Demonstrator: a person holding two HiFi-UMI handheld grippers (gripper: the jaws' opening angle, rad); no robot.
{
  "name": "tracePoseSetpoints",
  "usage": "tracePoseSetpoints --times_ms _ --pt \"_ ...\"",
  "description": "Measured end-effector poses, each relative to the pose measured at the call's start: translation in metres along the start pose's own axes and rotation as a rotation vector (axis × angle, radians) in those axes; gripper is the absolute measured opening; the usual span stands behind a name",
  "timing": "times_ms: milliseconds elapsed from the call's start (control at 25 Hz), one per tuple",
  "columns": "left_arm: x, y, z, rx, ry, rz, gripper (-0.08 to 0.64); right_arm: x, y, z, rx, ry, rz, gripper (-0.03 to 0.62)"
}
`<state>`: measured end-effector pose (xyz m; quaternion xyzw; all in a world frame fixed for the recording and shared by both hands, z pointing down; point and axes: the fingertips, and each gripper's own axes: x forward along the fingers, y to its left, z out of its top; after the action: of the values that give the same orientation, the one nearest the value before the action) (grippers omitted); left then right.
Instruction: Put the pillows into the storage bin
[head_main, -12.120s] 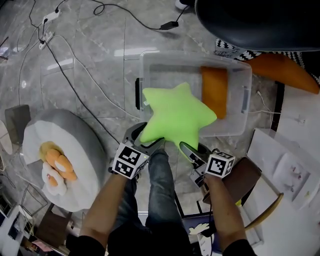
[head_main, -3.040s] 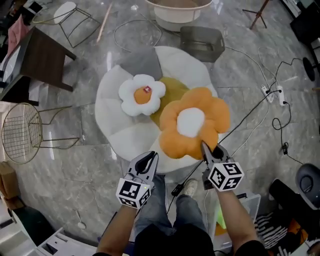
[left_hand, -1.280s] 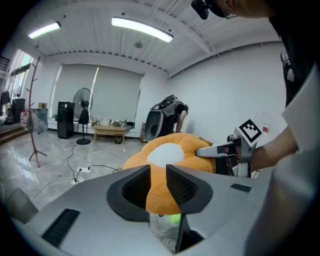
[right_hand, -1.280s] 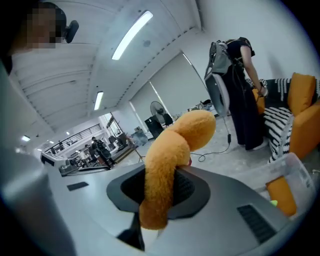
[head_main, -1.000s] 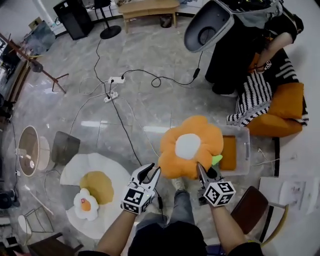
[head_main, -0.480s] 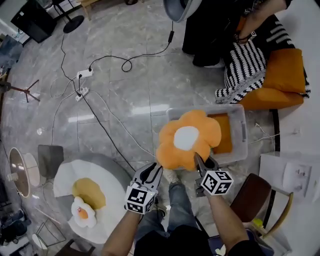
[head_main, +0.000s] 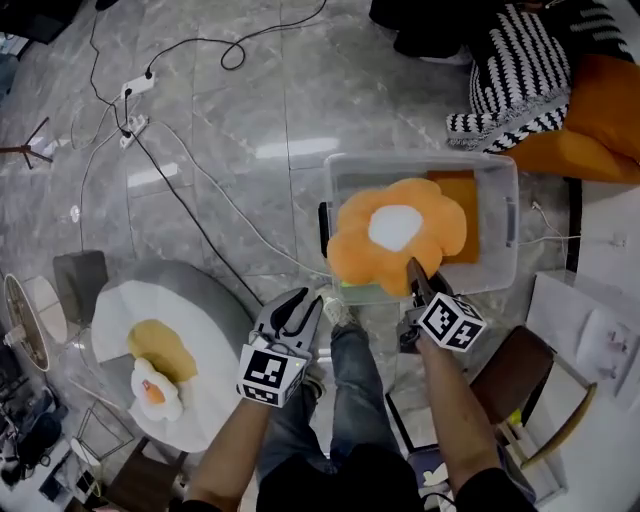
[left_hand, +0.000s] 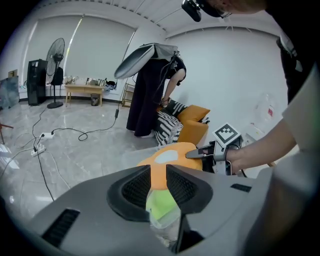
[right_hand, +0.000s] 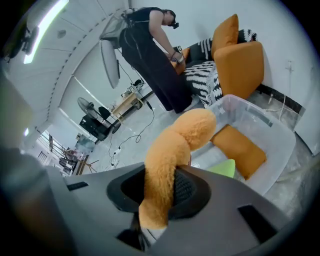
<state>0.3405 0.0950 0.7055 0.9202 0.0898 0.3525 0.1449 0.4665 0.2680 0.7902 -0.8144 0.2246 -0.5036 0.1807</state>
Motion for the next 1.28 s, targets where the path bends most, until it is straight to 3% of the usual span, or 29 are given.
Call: tracePoseSetpoints --times_ms 280,440,840,1040,1160,1280 --pt "0.026 0.004 -0.021 -0.037 0.037 -0.007 0.107 0.037 -0.040 -0.027 0.106 0.057 -0.067 0.104" --pt "0.025 0.003 -0.036 -0.052 0.069 0.001 0.107 0.052 -0.065 -0.040 0.119 0.088 -0.120 0.107" --pt "0.029 -0.004 -0.047 -0.081 0.090 -0.010 0.106 0.075 -0.085 -0.057 0.215 0.107 -0.171 0.136" --pt "0.027 0.001 -0.054 -0.089 0.111 -0.002 0.106 0.087 -0.098 -0.060 0.174 0.112 -0.222 0.169" --pt "0.024 0.005 -0.064 -0.096 0.129 0.007 0.106 0.087 -0.098 -0.062 0.136 0.114 -0.225 0.222" --pt "0.023 0.007 -0.067 -0.106 0.125 0.013 0.106 0.085 -0.097 -0.063 0.139 0.125 -0.215 0.227"
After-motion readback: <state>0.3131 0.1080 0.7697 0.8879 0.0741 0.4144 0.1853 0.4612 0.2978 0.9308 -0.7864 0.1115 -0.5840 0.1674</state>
